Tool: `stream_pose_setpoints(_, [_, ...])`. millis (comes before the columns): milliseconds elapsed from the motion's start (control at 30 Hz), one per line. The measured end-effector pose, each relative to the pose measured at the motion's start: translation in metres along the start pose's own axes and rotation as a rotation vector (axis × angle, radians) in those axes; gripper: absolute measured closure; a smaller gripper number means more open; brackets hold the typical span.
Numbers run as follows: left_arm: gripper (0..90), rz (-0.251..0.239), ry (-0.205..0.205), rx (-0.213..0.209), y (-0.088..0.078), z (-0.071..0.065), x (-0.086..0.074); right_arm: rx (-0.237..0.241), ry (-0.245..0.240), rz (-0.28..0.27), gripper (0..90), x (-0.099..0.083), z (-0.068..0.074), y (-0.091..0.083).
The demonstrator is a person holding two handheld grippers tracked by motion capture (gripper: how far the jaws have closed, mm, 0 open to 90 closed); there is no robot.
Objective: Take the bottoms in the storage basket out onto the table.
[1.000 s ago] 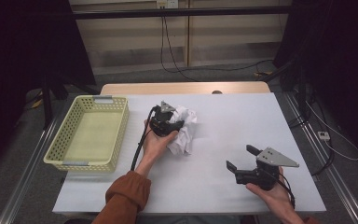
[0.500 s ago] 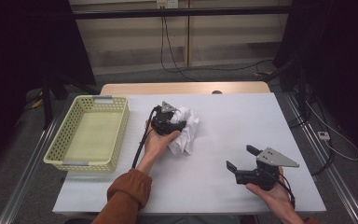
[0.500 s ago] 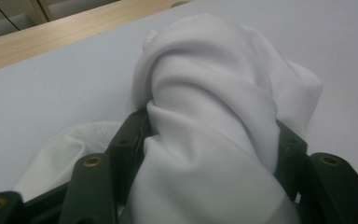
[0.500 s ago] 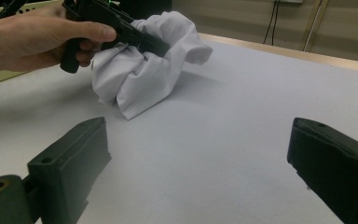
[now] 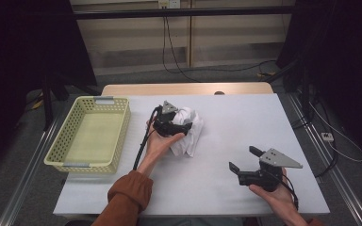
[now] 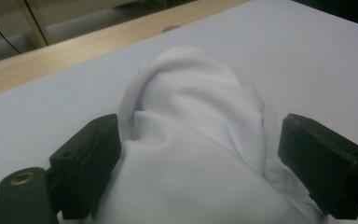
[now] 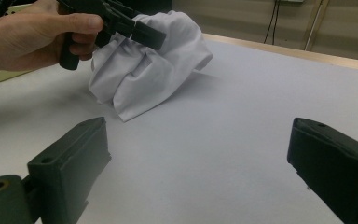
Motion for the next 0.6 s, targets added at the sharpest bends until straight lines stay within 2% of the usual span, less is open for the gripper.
stream_pose_setpoints(333, [9.4,-0.104,0.055,0.002,-0.016,-0.009,0.020,0.006,0.003,-0.001,5.4,0.000,0.000,0.001])
stream_pose_setpoints(433, [8.4,-0.120,0.075,-0.006,-0.019,-0.012,0.023,0.005,0.002,-0.001,5.4,0.000,0.000,0.001])
stream_pose_setpoints(600, [6.4,-0.137,0.083,-0.029,-0.022,-0.017,0.026,0.002,0.008,-0.002,5.4,0.000,-0.001,0.001])
Point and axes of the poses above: each handheld gripper's, and its own axes: y roughly forward along the jaws, x roughly out of its top, z roughly to its left, the point moved 8 cm from there along y, roughly forward along the jaws, and after that the axes turned 2 degrees about -z, right-handed, at the moved point
